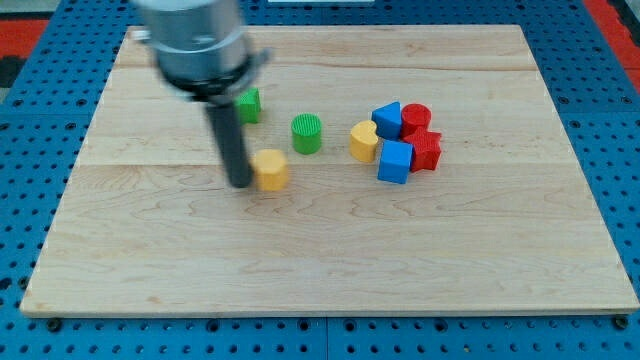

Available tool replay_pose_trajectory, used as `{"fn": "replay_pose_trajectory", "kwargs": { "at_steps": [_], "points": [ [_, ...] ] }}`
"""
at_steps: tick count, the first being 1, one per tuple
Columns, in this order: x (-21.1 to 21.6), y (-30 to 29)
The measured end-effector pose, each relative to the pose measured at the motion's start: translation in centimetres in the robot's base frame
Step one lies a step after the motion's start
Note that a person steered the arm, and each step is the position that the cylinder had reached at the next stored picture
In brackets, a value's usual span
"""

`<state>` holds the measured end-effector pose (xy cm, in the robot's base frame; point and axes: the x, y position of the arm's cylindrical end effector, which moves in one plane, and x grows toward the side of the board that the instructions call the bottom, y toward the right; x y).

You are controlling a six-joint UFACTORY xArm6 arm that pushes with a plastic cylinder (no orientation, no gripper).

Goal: Move the green star above the green circle

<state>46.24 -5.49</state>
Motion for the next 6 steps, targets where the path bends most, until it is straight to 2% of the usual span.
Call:
{"fn": "replay_pose_trajectory", "kwargs": {
  "at_steps": [1, 2, 3, 4, 5, 6],
  "points": [
    [0.1, 5.4],
    [1.8, 1.3],
    [-2.6, -9.0],
    [-10.4, -10.3],
    [-12.2, -7.9],
    [-12.1, 2.8]
  ]
}}
